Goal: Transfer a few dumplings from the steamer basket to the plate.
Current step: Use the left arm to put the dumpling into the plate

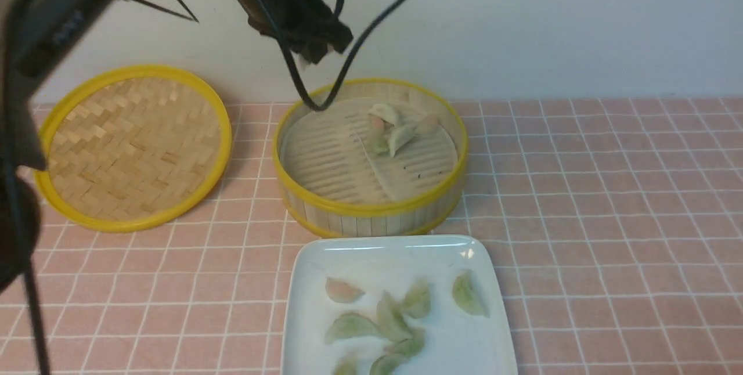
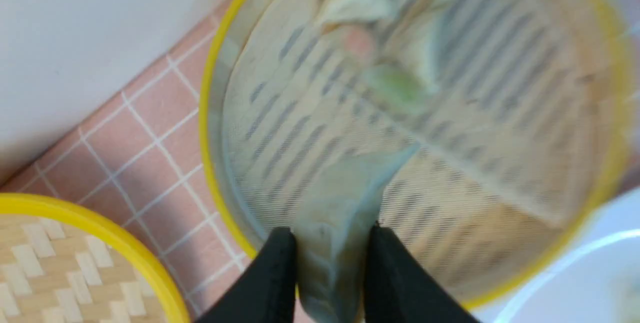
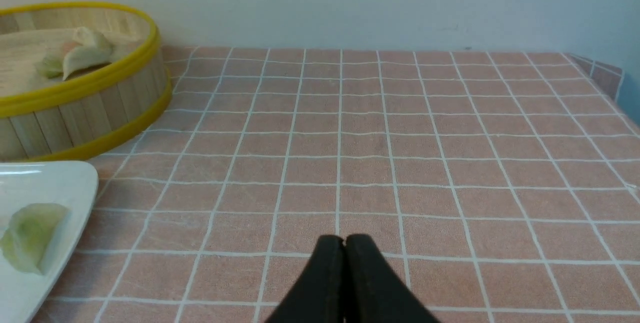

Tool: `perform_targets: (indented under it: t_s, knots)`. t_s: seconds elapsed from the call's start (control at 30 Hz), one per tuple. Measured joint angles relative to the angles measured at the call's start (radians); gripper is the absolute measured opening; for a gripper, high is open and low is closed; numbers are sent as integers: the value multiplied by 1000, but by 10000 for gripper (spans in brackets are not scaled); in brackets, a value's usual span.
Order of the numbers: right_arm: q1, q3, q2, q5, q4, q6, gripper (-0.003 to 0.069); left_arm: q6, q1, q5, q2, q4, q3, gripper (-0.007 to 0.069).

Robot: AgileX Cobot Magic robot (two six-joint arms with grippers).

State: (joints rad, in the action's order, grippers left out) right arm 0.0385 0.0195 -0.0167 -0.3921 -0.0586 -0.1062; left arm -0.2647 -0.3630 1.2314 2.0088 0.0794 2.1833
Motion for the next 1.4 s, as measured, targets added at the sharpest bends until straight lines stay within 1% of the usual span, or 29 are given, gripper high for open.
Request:
perform_targets:
  t_s: [0.07, 0.1, 0.13, 0.2, 0.23, 0.27, 0.37, 0.4, 0.47, 0.57, 0.6, 0.67, 0.77, 0.83, 0.9, 0.93, 0.97, 1.0, 1.07, 1.13, 1.2, 1.23, 1.27, 1.3, 1.33, 1.37, 1.4]
  knots:
    - [0, 0, 0, 0, 0, 0, -15, 3, -6, 1, -74, 69, -80, 153]
    - [0, 0, 0, 0, 0, 0, -15, 3, -11, 1, -95, 81, -113, 153]
    - [0, 0, 0, 0, 0, 0, -15, 3, -25, 1, -141, 121, -188, 153]
    - [0, 0, 0, 0, 0, 0, -15, 3, -62, 1, -195, 162, -347, 153]
    - [0, 0, 0, 0, 0, 0, -15, 3, -77, 1, -204, 170, -376, 153]
    - [0, 0, 0, 0, 0, 0, -15, 1, -115, 1, -225, 184, -474, 153]
    - [0, 0, 0, 0, 0, 0, -15, -11, -175, 1, -235, 197, -596, 153]
    - [0, 0, 0, 0, 0, 0, -15, -30, -220, -20, -232, 201, -667, 153]
    - [0, 0, 0, 0, 0, 0, -15, -60, -276, -117, -211, 200, -744, 153]
    - [0, 0, 0, 0, 0, 0, -15, -67, -307, -252, -169, 166, -776, 153]
    - [0, 0, 0, 0, 0, 0, -15, -59, -311, -326, -147, 143, -777, 153]
    - [0, 0, 0, 0, 0, 0, -15, -41, -311, -411, -113, 107, -777, 153]
    - [0, 0, 0, 0, 0, 0, -15, -21, -310, -496, -65, 73, -777, 162]
    - [0, 0, 0, 0, 0, 0, -15, -18, -310, -507, -49, 66, -777, 183]
    - [0, 0, 0, 0, 0, 0, -15, -6, -310, -510, -26, 35, -777, 265]
    - [0, 0, 0, 0, 0, 0, -15, 7, -310, -510, -20, 17, -777, 328]
    - [0, 0, 0, 0, 0, 0, -15, 17, -310, -510, -20, 7, -777, 355]
    - [0, 0, 0, 0, 0, 0, -15, 46, -310, -510, -20, -17, -776, 404]
    - [0, 0, 0, 0, 0, 0, -15, 104, -310, -495, -20, -61, -759, 461]
    - [0, 0, 0, 0, 0, 0, -15, 171, -310, -447, -22, -107, -729, 468]
    - [0, 0, 0, 0, 1, 0, -15, 247, -310, -372, -36, -160, -683, 423]
    - [0, 0, 0, 0, 1, 0, -15, 265, -310, -336, -45, -187, -670, 383]
    - [0, 0, 0, 0, 1, 0, -15, 301, -310, -287, -77, -226, -645, 304]
    - [0, 0, 0, 0, 1, 0, -15, 316, -310, -261, -96, -251, -637, 242]
    - [0, 0, 0, 0, 1, 0, -15, 344, -310, -234, -143, -277, -631, 158]
    - [0, 0, 0, 0, 1, 0, -15, 364, -310, -221, -192, -294, -631, 92]
    - [0, 0, 0, 0, 1, 0, -15, 379, -310, -215, -237, -302, -635, 50]
